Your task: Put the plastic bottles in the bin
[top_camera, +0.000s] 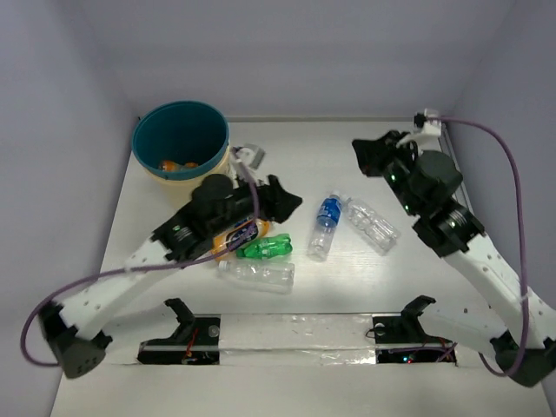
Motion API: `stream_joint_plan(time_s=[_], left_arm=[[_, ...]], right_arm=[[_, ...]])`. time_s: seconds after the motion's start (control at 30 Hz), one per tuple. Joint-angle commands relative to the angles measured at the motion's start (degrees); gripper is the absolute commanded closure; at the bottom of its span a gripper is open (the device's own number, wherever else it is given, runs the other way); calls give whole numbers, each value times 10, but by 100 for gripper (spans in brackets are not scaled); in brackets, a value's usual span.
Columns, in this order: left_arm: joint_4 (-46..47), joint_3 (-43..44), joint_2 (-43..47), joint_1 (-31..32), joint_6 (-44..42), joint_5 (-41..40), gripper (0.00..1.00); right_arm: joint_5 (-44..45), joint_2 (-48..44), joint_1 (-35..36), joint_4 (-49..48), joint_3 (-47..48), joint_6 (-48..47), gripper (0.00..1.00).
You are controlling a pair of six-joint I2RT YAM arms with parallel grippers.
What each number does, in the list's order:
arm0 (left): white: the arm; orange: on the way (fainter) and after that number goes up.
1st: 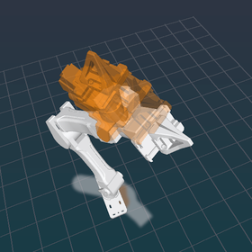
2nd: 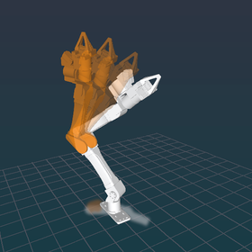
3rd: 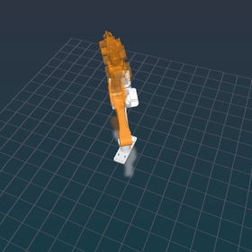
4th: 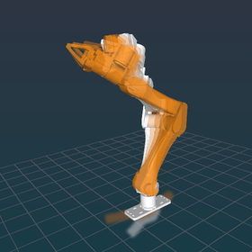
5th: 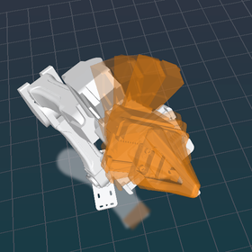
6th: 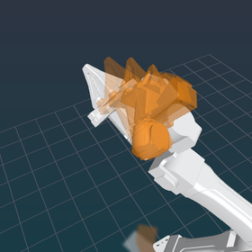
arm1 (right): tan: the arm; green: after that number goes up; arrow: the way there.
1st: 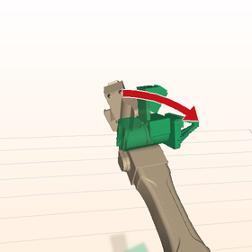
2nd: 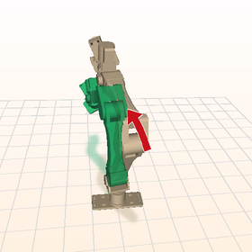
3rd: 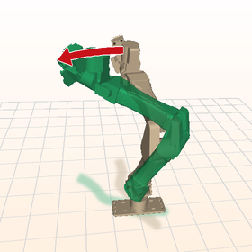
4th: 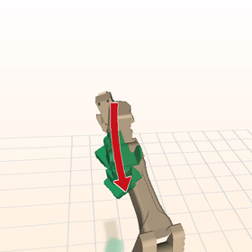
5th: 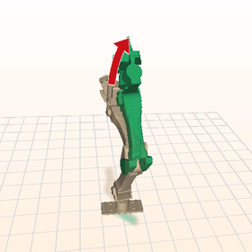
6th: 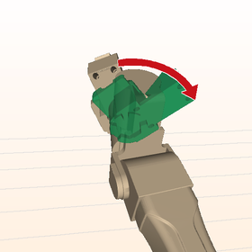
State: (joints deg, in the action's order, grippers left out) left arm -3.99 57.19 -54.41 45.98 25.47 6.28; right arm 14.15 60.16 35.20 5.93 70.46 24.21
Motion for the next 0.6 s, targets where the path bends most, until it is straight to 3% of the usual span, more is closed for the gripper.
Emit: stream_joint_plan(time_s=[0.0,0.17,0.27,0.37,0.4,0.5,0.57], left_arm=[[29,21,-90,28,-26,-120,34],[35,55,-252,33,-47,-129,13],[27,92,-332,39,-63,-134,10],[26,122,-390,39,-72,-127,8],[25,135,-401,44,-75,-124,7],[27,155,-438,44,-80,-115,6],[30,164,-462,44,-82,-109,5]], right_arm=[[44,-60,-13,107,-77,27,83],[83,-125,-47,194,-133,63,78],[93,-125,-53,220,-138,66,66],[101,-116,-64,238,-146,68,43],[99,-115,-73,240,-153,68,29],[87,-109,-93,238,-168,64,12],[76,-95,-102,239,-177,57,9]])
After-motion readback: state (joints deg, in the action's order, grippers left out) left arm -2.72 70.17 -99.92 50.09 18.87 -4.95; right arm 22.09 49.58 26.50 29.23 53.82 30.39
